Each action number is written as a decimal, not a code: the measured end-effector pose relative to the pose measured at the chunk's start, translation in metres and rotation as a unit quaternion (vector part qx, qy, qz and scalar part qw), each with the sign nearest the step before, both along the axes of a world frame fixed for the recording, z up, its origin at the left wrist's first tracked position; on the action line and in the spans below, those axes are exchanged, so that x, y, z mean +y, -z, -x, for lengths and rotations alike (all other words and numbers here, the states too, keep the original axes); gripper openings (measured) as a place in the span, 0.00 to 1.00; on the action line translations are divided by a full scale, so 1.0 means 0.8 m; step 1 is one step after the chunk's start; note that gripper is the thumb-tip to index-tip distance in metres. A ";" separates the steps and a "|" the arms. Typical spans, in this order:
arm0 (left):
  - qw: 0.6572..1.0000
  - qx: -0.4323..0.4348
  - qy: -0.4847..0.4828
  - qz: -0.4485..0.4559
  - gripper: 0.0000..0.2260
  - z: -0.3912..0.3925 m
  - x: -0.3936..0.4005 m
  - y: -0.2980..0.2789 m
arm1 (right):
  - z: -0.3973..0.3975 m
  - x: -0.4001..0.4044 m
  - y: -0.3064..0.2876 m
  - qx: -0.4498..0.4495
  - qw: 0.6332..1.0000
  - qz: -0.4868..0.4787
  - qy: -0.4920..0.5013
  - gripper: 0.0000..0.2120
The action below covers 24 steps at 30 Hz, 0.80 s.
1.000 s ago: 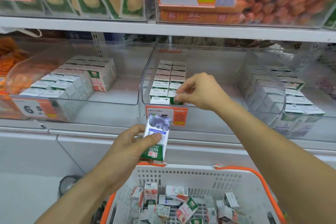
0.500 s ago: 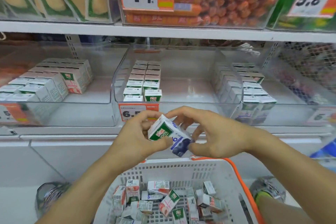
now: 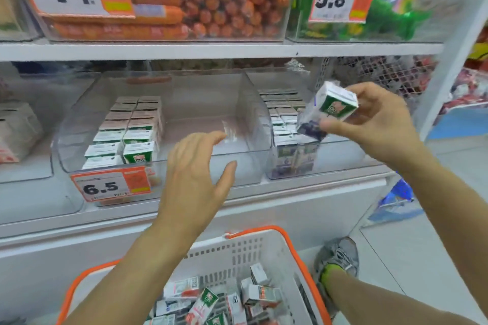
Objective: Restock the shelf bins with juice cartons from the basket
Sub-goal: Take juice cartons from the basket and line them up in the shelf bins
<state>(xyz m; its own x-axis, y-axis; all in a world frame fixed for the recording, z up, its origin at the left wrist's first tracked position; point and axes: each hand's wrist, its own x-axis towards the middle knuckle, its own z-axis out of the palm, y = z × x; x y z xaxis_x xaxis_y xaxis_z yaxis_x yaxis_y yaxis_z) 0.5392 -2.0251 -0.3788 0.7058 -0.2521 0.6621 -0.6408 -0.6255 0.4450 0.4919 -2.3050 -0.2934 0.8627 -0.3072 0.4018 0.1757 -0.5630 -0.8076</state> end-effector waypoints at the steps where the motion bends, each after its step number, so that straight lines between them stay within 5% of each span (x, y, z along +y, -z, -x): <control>1: 0.999 -0.007 -0.007 -0.031 0.18 -0.014 -0.007 0.006 | -0.014 -0.019 -0.002 0.003 0.998 0.038 0.054 0.24; 5: 0.994 0.016 -0.051 -0.094 0.18 -0.036 -0.025 0.029 | -0.081 -0.077 0.002 0.083 0.967 0.168 0.171 0.24; 11: 0.993 -0.004 -0.073 -0.096 0.10 -0.039 -0.029 0.037 | -0.169 -0.090 0.062 0.229 0.954 0.153 0.115 0.23; 17: 0.992 -0.043 -0.072 -0.090 0.08 -0.039 -0.028 0.041 | -0.196 -0.090 0.069 0.243 0.936 0.224 0.121 0.28; 24: 0.992 -0.039 -0.064 -0.106 0.09 -0.039 -0.022 0.041 | -0.191 -0.090 0.059 0.258 0.942 0.192 0.092 0.27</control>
